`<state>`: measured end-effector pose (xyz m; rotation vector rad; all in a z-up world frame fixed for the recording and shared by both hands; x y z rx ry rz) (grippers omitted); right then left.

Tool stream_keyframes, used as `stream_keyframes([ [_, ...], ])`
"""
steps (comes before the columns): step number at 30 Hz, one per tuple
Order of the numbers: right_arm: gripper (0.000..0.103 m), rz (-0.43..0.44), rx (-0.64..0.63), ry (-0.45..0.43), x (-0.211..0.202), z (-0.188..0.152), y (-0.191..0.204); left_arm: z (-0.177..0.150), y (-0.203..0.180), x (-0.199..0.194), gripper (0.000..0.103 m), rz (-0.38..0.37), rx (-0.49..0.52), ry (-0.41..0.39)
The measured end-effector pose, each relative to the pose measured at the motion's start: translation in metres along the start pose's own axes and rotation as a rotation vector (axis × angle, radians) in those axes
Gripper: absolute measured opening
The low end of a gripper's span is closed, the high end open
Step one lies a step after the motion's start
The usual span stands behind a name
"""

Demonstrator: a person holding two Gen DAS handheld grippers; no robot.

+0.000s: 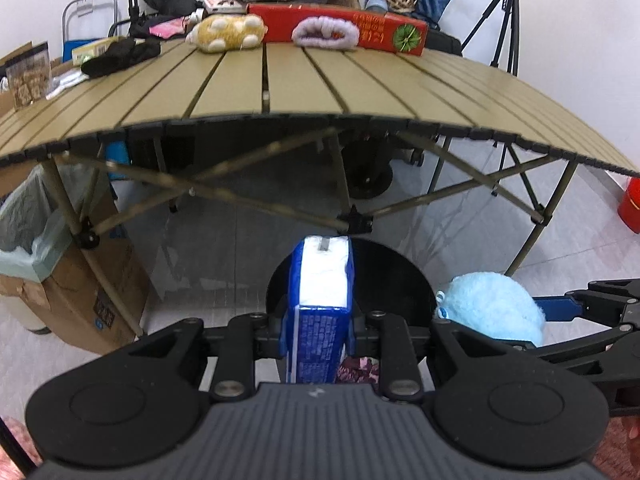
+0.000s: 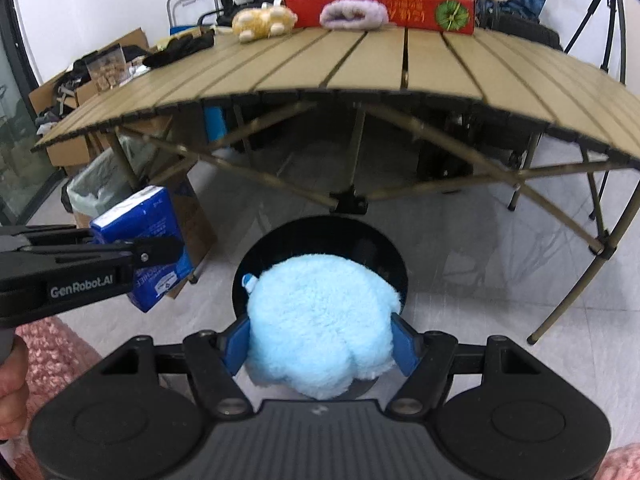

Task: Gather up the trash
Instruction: 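Carry the blue-and-white carton and light-blue plush down over the black bin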

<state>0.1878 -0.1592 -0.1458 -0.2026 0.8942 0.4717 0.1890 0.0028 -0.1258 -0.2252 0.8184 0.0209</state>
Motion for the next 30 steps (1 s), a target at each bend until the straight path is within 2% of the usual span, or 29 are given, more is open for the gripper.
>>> stream_keyframes([
  [6,0.069,0.033,0.01,0.059,0.016,-0.01,0.006,-0.014,0.012,0.013,0.024,0.015,-0.018,0.053],
  [15,0.069,0.071,0.012,0.123,0.043,-0.017,0.016,-0.024,0.03,0.029,0.024,0.042,-0.038,0.091],
  [30,0.069,0.072,-0.005,0.15,0.086,-0.003,0.013,-0.022,0.053,0.046,0.024,0.09,-0.088,0.119],
])
Point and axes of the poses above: each gripper's, at about its wrist camera, not at the fingertips, and x roughly the way its jaws point, y to its left, z to its top, the point moved 5 cm from there along x, roughly the way its jaws point, and after that the axes turned 11 degrees about -x, right-handed, at the moved point
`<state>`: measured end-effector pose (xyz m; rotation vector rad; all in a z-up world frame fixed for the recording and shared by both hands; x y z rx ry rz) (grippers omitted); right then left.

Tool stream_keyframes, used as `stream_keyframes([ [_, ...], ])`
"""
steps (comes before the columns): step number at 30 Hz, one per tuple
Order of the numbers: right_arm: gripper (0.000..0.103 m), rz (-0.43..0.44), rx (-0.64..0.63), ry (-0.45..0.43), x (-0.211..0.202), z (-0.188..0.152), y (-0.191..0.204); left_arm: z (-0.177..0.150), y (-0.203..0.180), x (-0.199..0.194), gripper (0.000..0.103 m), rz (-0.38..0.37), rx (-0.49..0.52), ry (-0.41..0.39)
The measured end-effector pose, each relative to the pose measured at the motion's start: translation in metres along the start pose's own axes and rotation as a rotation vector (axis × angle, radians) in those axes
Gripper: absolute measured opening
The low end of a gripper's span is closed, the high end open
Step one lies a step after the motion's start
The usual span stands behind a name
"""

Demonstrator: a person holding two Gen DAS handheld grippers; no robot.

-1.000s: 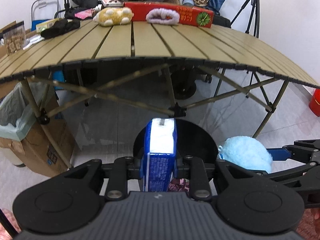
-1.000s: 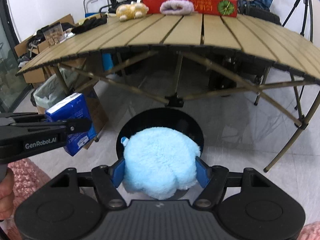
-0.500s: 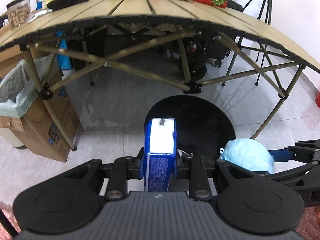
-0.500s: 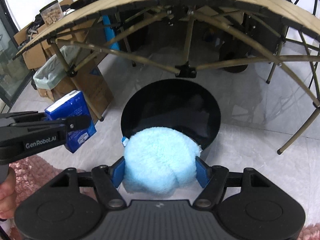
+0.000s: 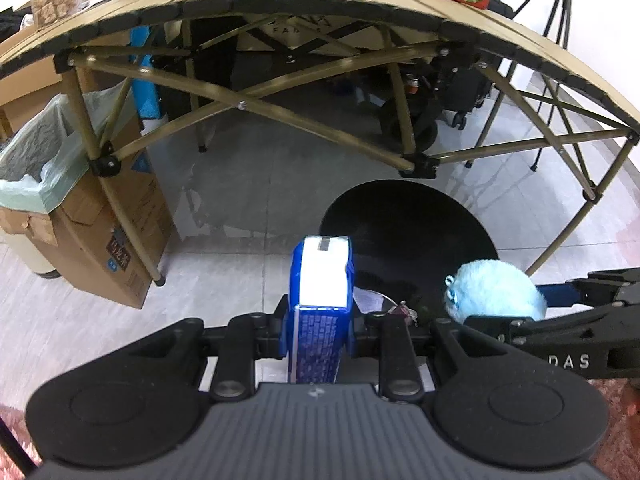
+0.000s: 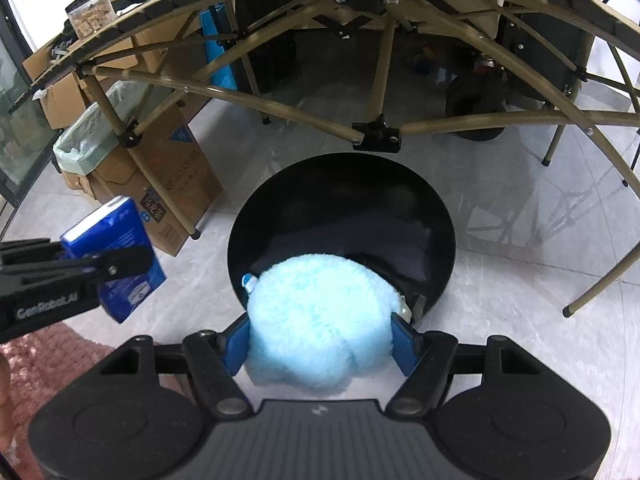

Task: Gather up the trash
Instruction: 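Carry the blue-and-white carton and light-blue plush down over the black bin, then open the right gripper to drop the light-blue plush into the bin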

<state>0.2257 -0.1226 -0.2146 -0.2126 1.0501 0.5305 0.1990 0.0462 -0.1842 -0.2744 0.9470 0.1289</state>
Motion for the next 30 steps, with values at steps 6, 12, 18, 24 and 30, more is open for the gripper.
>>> stream_keyframes([
  [6,0.069,-0.006,-0.02,-0.002,0.02,0.014,-0.003,0.002,0.007,0.008,0.024,0.021,-0.016,0.016],
  [12,0.069,-0.019,-0.036,-0.013,0.039,0.025,-0.009,0.003,0.008,0.014,0.024,0.032,-0.016,0.024],
  [18,0.069,-0.03,-0.03,-0.014,0.057,0.029,-0.015,0.003,0.006,0.018,0.024,0.042,-0.007,0.023],
  [24,0.078,-0.042,-0.04,-0.01,0.066,0.029,-0.016,0.003,0.004,0.019,0.024,0.043,-0.001,0.023],
  [30,0.103,-0.072,-0.058,-0.018,0.063,0.03,-0.02,0.004,0.002,0.019,0.024,0.048,0.009,0.018],
])
Point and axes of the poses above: each gripper's, at about its wrist camera, not at the fingertips, and x roughly the way its jaws point, y to its left, z to its top, the point moved 5 cm from there along x, roughly the way its jaws point, and after that the axes turned 11 degrees about -x, right-handed, at the moved point
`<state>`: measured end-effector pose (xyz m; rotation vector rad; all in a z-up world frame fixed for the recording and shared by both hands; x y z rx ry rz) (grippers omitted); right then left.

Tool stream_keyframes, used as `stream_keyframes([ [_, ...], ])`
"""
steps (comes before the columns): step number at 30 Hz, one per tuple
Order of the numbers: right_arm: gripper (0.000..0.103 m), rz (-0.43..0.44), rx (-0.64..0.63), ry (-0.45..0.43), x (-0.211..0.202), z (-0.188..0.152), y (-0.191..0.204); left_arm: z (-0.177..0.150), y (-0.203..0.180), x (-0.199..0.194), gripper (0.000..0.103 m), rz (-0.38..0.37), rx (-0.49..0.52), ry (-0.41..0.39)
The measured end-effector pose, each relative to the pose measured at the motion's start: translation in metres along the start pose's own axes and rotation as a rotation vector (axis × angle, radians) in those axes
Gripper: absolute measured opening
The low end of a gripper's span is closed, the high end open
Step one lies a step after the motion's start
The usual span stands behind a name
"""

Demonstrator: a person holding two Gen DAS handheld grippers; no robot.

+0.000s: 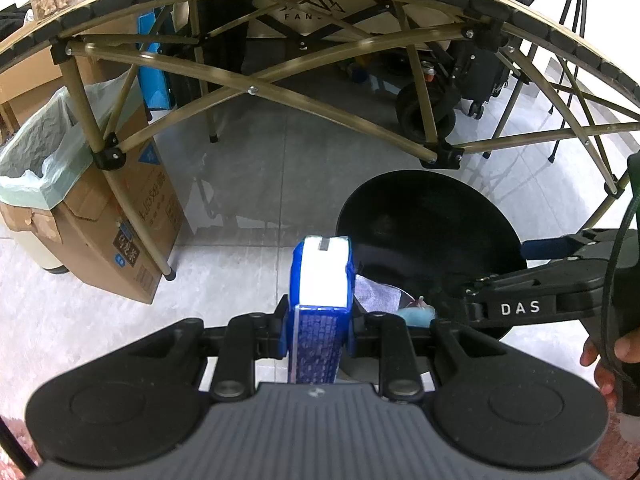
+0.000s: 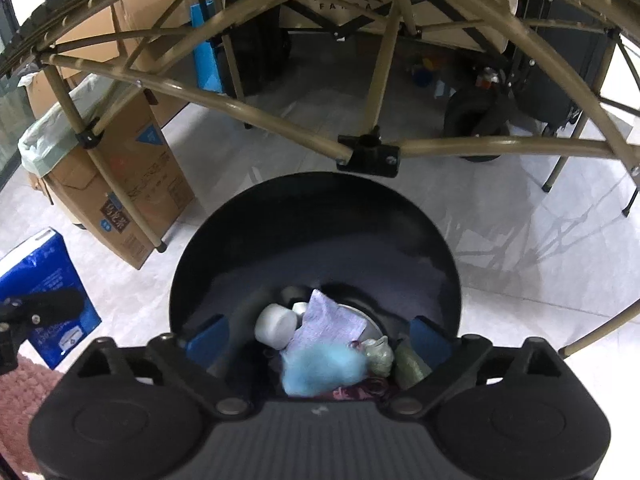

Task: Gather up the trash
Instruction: 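Open the right gripper to drop the light-blue plush into the bin, then lower the left tool into the bin and open it to drop the carton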

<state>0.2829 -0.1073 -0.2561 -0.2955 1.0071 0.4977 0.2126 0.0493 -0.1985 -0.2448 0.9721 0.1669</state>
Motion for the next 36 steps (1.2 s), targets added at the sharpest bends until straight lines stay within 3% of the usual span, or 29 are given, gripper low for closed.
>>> stream_keyframes([
  [10,0.103,-0.069,-0.032,-0.019,-0.013,-0.003,-0.013,0.001,-0.016,0.003,0.024,-0.009,0.049,0.002],
  [20,0.103,-0.145,0.034,-0.048,-0.033,-0.01,-0.049,0.002,-0.05,0.016,0.024,-0.049,0.108,0.027],
  [26,0.103,-0.229,0.05,-0.08,-0.054,-0.009,-0.075,0.006,-0.077,0.03,0.024,-0.084,0.143,0.043],
  [36,0.103,-0.275,0.105,-0.088,-0.068,-0.016,-0.098,0.019,-0.111,0.067,0.024,-0.114,0.164,0.067],
])
Point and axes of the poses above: each gripper's, at about its wrist camera, not at the fingertips, and x roughly the way its jaws point, y to its left, z to its top, the point moved 5 cm from there along x, roughly the way its jaws point, and after that the axes turned 11 degrees about -x, right-handed, at the moved point
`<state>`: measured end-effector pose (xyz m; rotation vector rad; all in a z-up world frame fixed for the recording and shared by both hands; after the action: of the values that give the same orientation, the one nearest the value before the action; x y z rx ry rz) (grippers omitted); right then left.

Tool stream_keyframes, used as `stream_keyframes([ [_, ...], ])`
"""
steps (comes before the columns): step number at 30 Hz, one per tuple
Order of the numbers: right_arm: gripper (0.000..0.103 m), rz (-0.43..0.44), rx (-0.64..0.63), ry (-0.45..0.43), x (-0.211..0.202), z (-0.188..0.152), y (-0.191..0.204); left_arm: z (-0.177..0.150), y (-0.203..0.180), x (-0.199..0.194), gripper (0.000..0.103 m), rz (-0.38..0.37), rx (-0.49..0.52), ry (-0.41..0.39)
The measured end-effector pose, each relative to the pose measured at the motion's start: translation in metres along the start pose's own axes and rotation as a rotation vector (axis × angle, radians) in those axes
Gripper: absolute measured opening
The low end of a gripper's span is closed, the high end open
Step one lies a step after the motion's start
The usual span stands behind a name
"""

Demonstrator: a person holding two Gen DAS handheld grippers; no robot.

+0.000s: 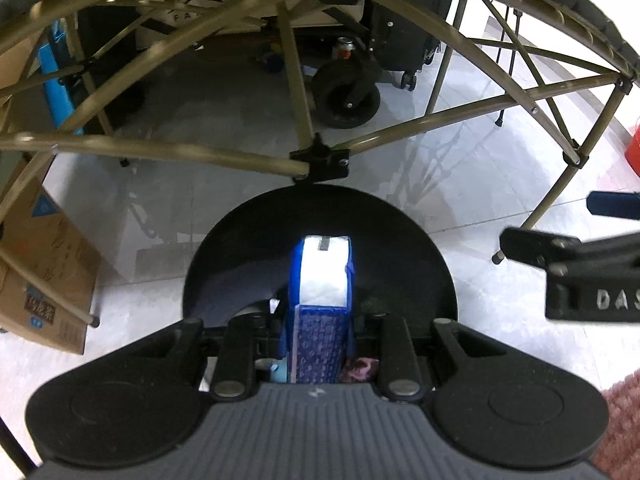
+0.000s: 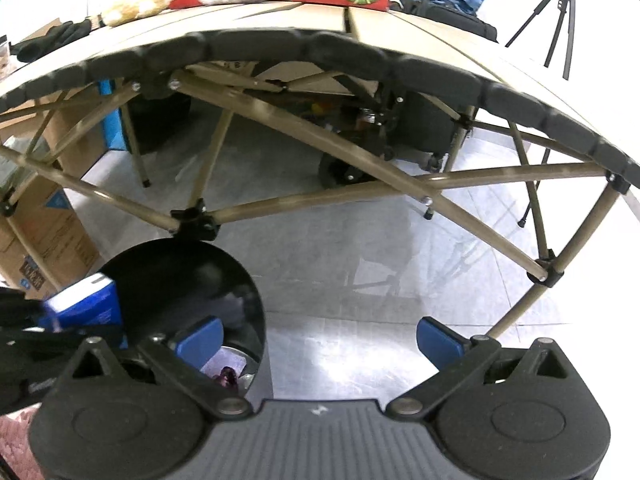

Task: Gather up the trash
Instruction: 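Lower the left tool into the bin and open it to drop the carton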

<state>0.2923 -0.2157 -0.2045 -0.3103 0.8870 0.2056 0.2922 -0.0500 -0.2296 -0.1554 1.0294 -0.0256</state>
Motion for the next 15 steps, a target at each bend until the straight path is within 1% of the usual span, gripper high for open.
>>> stream_keyframes([
  [6,0.103,-0.018,0.016,0.023,0.004,-0.005,-0.004,0.004,0.0,0.015,0.024,0.005,-0.018,0.02],
  [9,0.103,-0.023,0.018,0.029,0.007,-0.006,-0.003,0.002,0.001,0.019,0.024,0.024,-0.007,0.018],
  [15,0.103,-0.024,0.026,0.04,0.009,-0.008,-0.002,-0.001,0.005,0.023,0.026,0.027,-0.014,0.042],
])
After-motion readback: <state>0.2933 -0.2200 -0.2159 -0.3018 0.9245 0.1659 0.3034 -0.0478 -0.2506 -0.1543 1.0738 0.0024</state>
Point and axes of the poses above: each gripper's, at about its wrist camera, not at the fingertips, and x roughly the way its jaws point, y to its left, z to its top, the point moved 5 cm from there along x, roughly the way its jaws point, and after that the axes turned 11 degrees about -x, right-handed, at the moved point
